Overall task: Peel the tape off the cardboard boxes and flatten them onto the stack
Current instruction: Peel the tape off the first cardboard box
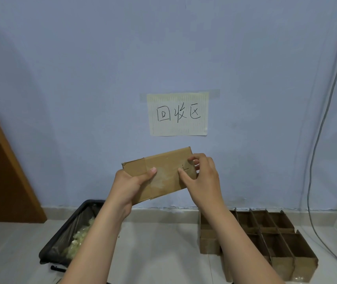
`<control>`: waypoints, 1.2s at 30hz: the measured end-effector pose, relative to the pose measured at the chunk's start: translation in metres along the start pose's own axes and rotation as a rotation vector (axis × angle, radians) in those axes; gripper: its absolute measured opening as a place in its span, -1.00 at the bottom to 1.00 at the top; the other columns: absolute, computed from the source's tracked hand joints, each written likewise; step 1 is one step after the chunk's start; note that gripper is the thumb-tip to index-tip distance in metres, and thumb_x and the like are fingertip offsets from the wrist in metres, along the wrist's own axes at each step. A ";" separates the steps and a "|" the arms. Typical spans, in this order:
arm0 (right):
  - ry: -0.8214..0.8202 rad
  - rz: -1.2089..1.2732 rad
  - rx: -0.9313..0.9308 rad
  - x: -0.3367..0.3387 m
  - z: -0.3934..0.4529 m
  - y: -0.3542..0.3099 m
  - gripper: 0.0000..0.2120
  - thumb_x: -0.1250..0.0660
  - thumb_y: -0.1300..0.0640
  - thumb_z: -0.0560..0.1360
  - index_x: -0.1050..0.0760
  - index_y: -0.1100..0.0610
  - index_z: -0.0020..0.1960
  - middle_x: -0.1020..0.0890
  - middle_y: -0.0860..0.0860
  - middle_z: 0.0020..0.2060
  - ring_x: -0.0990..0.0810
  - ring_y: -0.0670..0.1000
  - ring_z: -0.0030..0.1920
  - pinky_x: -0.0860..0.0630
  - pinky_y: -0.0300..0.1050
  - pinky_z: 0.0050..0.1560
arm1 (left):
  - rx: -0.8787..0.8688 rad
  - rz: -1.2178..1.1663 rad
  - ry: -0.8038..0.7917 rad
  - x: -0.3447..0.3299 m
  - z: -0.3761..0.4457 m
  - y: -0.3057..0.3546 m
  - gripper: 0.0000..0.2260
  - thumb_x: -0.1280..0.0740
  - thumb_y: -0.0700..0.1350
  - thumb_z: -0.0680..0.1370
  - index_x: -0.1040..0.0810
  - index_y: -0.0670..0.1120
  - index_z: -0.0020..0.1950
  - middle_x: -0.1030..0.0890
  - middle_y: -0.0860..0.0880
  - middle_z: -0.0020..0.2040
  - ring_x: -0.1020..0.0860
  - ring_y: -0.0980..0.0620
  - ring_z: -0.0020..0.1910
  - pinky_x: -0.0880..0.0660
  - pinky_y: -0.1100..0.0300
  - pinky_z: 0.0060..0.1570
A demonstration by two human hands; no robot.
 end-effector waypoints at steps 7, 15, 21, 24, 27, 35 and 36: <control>0.013 -0.134 -0.010 -0.003 -0.002 -0.008 -0.75 -0.35 0.04 0.53 -0.39 0.05 0.15 -0.43 -0.02 0.04 -0.51 0.00 -0.10 -0.46 -0.11 -0.06 | -0.013 0.020 -0.003 -0.001 -0.001 0.000 -0.84 -0.58 -0.19 0.43 -0.69 -0.17 -0.04 -0.76 -0.09 -0.15 -0.73 -0.01 -0.22 -0.60 0.20 -0.27; 0.043 -0.304 -0.029 -0.008 -0.002 -0.007 -0.81 -0.28 0.13 0.55 -0.34 0.13 0.12 -0.41 0.06 -0.05 -0.48 0.10 -0.22 -0.41 -0.08 -0.24 | -0.025 0.089 -0.022 -0.003 -0.003 -0.001 -0.78 -0.59 -0.15 0.44 -0.69 -0.23 0.00 -0.75 -0.12 -0.13 -0.74 -0.08 -0.14 -0.64 0.11 -0.16; 0.097 -0.119 -0.074 0.008 0.002 0.004 -0.86 -0.29 0.04 0.58 -0.40 0.06 0.08 -0.54 -0.01 -0.06 -0.51 -0.01 -0.10 -0.48 -0.06 -0.08 | -0.018 0.090 -0.009 -0.001 0.000 -0.002 -0.75 -0.60 -0.14 0.43 -0.69 -0.25 0.00 -0.75 -0.16 -0.11 -0.73 -0.14 -0.09 -0.65 0.00 0.03; 0.053 -0.069 -0.050 0.003 0.000 0.004 -0.76 -0.37 -0.10 0.53 -0.46 0.03 0.06 -0.49 -0.06 0.01 -0.47 -0.07 0.02 -0.46 -0.14 -0.01 | -0.013 0.050 -0.008 -0.003 -0.001 -0.001 -0.79 -0.60 -0.16 0.42 -0.70 -0.19 0.00 -0.76 -0.10 -0.12 -0.74 -0.08 -0.12 -0.63 0.10 -0.09; 0.033 -0.070 -0.063 -0.001 0.000 0.008 -0.80 -0.42 -0.07 0.52 -0.52 0.05 -0.02 -0.41 -0.06 0.08 -0.41 -0.07 0.15 -0.38 -0.21 0.04 | -0.023 0.066 -0.011 -0.005 -0.002 0.000 -0.80 -0.59 -0.16 0.43 -0.69 -0.18 -0.01 -0.76 -0.08 -0.13 -0.74 -0.04 -0.15 -0.62 0.15 -0.17; -0.070 -0.162 -0.096 -0.015 0.000 0.013 -0.90 -0.31 0.13 0.57 -0.55 0.08 -0.11 -0.40 -0.07 -0.01 -0.50 -0.03 0.03 -0.41 -0.20 0.00 | -0.030 0.160 0.001 -0.005 -0.003 -0.002 -0.81 -0.59 -0.17 0.44 -0.69 -0.21 -0.02 -0.75 -0.08 -0.16 -0.74 -0.03 -0.18 -0.60 0.22 -0.27; -0.072 -0.162 -0.096 -0.015 -0.001 0.012 -0.91 -0.31 0.13 0.56 -0.55 0.08 -0.11 -0.40 -0.07 -0.01 -0.51 -0.05 -0.01 -0.42 -0.20 -0.02 | -0.034 0.162 -0.001 -0.005 -0.003 -0.002 -0.82 -0.59 -0.17 0.44 -0.69 -0.20 -0.03 -0.75 -0.08 -0.16 -0.74 -0.03 -0.17 -0.60 0.22 -0.27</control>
Point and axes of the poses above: each hand's wrist, its own z-axis towards the middle knuckle, its own x-axis out of the back of the hand, y = z × x, the point moved 9 cm from there along z, towards the middle knuckle
